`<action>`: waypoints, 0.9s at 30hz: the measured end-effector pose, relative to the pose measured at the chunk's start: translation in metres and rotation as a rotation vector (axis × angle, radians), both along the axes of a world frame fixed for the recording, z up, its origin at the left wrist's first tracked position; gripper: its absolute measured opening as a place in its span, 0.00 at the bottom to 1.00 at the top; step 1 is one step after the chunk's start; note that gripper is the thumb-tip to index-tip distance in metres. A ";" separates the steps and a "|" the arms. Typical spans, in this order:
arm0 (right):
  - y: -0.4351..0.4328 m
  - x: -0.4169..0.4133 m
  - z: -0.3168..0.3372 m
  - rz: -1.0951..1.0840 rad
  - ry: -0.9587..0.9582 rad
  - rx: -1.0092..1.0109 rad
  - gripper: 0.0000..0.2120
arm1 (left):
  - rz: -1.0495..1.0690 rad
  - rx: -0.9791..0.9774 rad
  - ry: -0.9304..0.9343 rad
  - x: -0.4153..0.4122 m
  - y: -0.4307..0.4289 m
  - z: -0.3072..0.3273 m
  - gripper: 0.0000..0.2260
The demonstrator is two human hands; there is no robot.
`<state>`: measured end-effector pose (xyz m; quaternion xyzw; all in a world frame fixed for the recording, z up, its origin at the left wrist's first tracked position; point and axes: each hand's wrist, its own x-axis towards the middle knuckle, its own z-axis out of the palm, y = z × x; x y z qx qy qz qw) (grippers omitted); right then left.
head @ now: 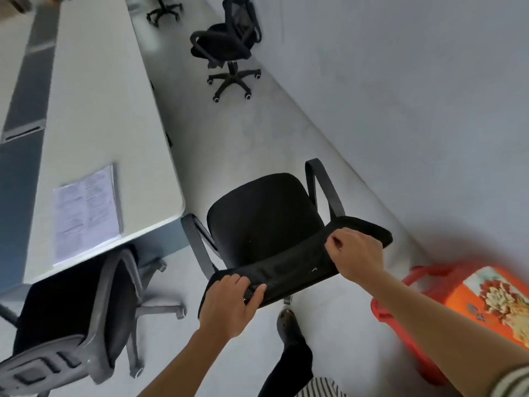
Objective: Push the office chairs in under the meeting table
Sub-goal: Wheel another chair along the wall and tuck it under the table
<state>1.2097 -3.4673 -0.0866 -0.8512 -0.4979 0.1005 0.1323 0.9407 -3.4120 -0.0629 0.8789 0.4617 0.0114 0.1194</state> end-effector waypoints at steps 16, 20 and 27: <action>0.212 0.116 0.007 0.034 -0.014 0.004 0.15 | 0.078 0.026 -0.069 0.113 0.199 -0.007 0.23; 0.260 0.164 0.003 0.079 -0.035 0.051 0.16 | 0.185 -0.013 -0.115 0.161 0.244 -0.008 0.23; 0.351 0.275 0.009 0.196 -0.059 -0.011 0.15 | 0.511 -0.175 -0.190 0.270 0.302 -0.008 0.16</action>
